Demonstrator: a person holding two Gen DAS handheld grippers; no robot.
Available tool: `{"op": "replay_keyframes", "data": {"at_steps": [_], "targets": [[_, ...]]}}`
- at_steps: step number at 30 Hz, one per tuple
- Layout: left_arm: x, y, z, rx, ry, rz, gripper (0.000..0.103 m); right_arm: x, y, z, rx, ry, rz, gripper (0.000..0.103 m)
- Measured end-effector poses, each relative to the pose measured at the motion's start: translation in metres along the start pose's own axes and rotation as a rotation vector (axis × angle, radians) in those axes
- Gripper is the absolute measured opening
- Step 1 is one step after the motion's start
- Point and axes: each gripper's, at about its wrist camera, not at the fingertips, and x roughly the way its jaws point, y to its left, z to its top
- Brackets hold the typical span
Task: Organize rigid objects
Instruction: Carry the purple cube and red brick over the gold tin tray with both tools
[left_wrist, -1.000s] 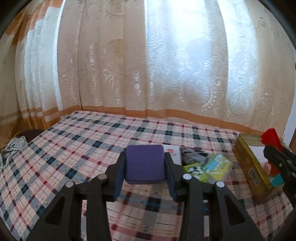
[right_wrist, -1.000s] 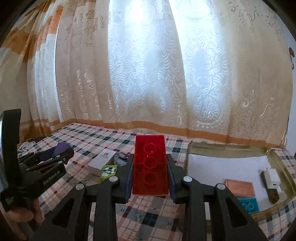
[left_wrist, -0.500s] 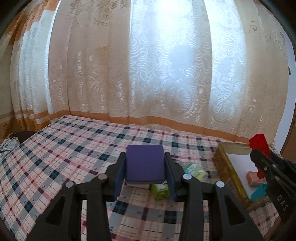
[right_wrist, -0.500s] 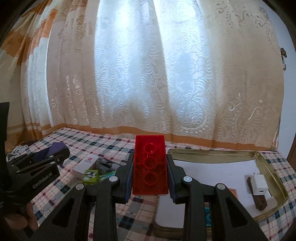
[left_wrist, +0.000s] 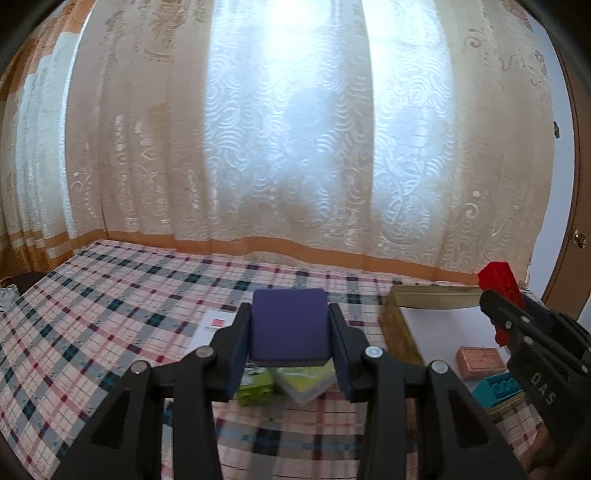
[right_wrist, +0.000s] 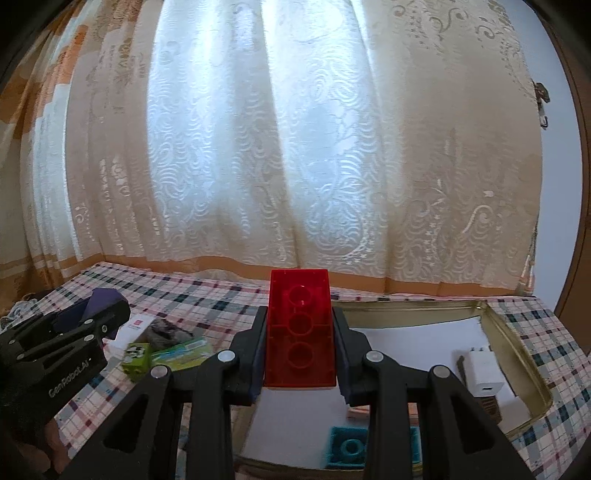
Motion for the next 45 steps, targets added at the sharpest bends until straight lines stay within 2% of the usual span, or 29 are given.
{"op": "replay_keyframes", "data": {"at_steps": [23, 30, 34, 45], "targets": [[0.020, -0.097, 0.005, 0.054, 0.016, -0.117, 0.039, 0.000, -0.099, 0.008, 0.076, -0.001, -0.157, 0.034], [0.036, -0.124, -0.002, 0.077, 0.065, -0.137, 0.039, 0.005, -0.128, 0.007, 0.102, 0.019, -0.205, 0.034], [0.048, -0.140, -0.011, 0.106, 0.109, -0.144, 0.039, 0.010, -0.136, 0.003, 0.095, 0.042, -0.231, 0.034], [0.065, -0.151, -0.014, 0.129, 0.140, -0.133, 0.039, 0.029, -0.134, -0.006, 0.066, 0.121, -0.250, 0.034]]}}
